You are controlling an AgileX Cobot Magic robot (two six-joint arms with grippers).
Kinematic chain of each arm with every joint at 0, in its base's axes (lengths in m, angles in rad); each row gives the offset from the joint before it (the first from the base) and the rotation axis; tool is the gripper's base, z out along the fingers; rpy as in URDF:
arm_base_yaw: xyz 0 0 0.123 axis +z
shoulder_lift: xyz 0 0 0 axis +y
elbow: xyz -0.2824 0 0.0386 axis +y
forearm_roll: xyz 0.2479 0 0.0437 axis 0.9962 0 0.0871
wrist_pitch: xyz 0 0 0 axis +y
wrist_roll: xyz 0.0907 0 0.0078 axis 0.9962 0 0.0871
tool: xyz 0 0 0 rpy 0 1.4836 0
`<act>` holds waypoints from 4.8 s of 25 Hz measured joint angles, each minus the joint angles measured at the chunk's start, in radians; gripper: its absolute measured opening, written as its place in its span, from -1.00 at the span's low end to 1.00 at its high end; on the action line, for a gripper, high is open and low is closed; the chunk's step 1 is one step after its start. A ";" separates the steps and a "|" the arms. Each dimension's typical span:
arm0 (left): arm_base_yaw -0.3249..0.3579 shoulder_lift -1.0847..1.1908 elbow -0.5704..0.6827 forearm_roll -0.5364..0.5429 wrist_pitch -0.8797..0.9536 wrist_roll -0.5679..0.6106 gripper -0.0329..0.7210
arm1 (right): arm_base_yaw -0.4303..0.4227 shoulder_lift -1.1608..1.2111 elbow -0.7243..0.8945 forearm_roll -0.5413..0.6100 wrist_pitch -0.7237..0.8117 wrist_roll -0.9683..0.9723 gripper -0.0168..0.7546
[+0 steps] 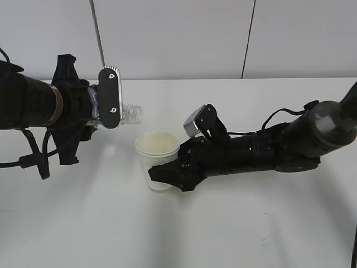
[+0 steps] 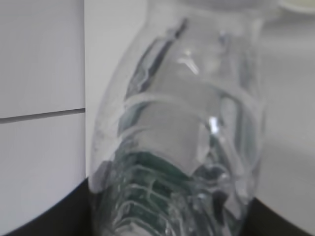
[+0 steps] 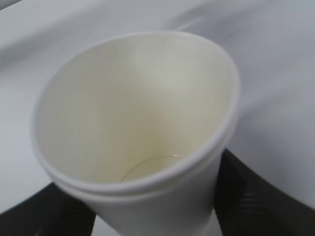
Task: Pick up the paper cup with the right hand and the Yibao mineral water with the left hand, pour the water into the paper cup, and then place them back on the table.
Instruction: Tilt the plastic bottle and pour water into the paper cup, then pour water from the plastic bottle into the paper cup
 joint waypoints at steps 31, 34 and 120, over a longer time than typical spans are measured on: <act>-0.018 0.000 0.000 0.076 0.026 0.000 0.04 | 0.000 0.000 0.000 -0.041 -0.023 0.019 0.36; -0.018 0.000 0.000 0.087 0.029 0.000 0.04 | 0.000 0.000 0.000 -0.042 -0.025 0.021 0.36; -0.040 0.000 0.000 0.159 0.078 0.003 0.03 | 0.000 0.000 0.000 -0.052 -0.025 0.023 0.36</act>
